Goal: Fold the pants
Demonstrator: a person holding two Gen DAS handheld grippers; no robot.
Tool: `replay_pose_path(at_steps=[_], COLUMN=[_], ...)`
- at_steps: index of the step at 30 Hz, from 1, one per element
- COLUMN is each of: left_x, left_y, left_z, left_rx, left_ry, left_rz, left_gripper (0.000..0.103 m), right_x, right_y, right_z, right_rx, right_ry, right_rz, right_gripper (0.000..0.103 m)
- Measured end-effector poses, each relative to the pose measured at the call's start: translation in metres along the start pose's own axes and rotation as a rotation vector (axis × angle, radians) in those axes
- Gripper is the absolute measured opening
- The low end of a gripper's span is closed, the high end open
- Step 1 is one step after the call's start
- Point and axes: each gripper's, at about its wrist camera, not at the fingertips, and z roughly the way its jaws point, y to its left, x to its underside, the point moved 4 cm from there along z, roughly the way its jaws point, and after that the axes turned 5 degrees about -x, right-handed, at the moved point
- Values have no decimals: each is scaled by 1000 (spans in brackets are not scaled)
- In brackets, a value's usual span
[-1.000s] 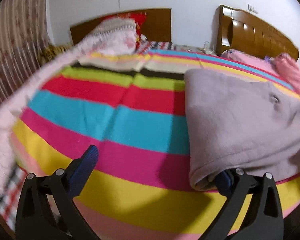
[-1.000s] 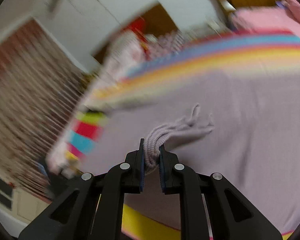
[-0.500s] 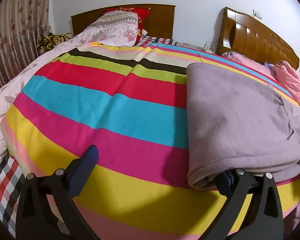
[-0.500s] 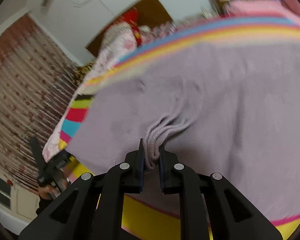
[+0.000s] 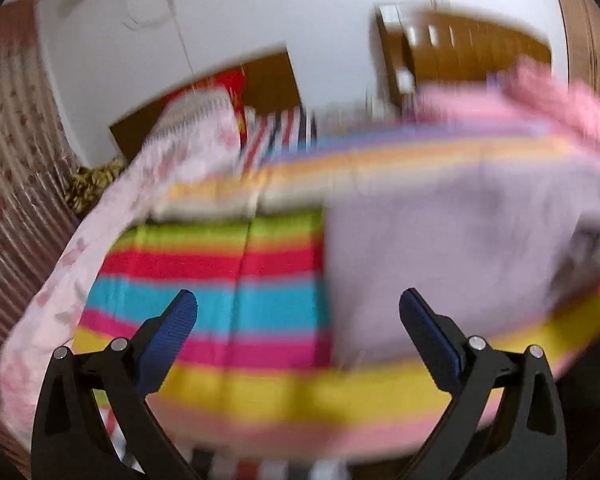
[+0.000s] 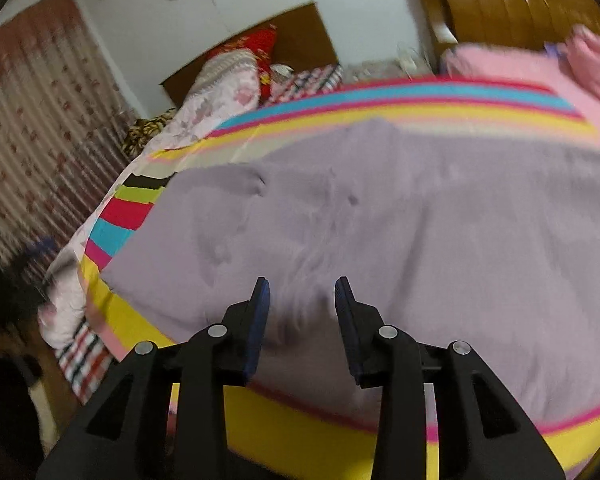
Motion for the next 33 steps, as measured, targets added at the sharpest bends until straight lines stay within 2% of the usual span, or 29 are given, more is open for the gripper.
replay_pose_path(at_steps=[2, 3, 4, 5, 6, 7, 8, 9, 10, 11, 12, 13, 16, 17, 20, 23, 26, 29, 31, 33], left_x=[-30, -40, -49, -53, -53, -49, -44, -34, -26, -17, -16, -14, -11, -10, -9, -8, -9, -9, -9, -9], left_y=[-19, -33, -51, -73, -89, -108, -119, -131, -136, -140, -135, -131, -129, -127, -127, -133, -134, -135, -135, -135], left_z=[11, 23, 40, 68, 89, 114, 128, 149, 160, 172, 174, 176, 177, 177, 175, 172, 170, 169, 169, 168], left_rx=[76, 121, 169, 193, 192, 188, 185, 146, 115, 109, 122, 143, 145, 140, 128, 120, 114, 115, 115, 115], left_ry=[-41, -31, -2, 64, 121, 187, 225, 292, 329, 360, 332, 346, 339, 335, 326, 320, 315, 316, 315, 315], left_rz=[-43, -41, -33, -17, -1, 27, 45, 71, 84, 77, 24, 1, -1, -1, -4, -9, -8, -9, -9, -10], left_gripper=[101, 101, 101, 101, 101, 101, 101, 101, 102, 102, 102, 102, 102, 102, 102, 102, 102, 102, 102, 102], right_x=[-11, -15, -18, -19, -17, -13, -4, 0, 2, 5, 7, 7, 9, 14, 37, 68, 82, 81, 76, 74], right_y=[12, 17, 23, 29, 31, 31, 28, 25, 23, 15, 6, -2, -52, -79, -146, -190, -222, -243, -250, -251], right_z=[12, 17, 23, 32, 36, 40, 50, 50, 46, 39, 28, 18, -48, -80, -151, -197, -211, -201, -188, -175], right_rx=[-3, -5, 0, 24, 38, 49, 65, 57, 48, 45, 37, 30, 10, 34, 118, 151, 223, 180, 155, 182], right_ry=[-8, -9, 1, 22, 33, 52, 115, 114, 97, 117, 122, 107, -70, -163, -327, -407, -396, -343, -276, -193], right_rz=[-53, -73, -98, -132, -154, -168, -177, -180, -182, -156, -117, -80, 105, 191, 397, 547, 605, 657, 658, 667], right_gripper=[35, 35, 35, 35, 36, 43, 44, 45, 51, 56, 56, 56, 57, 57, 57, 57, 57, 57, 57, 61])
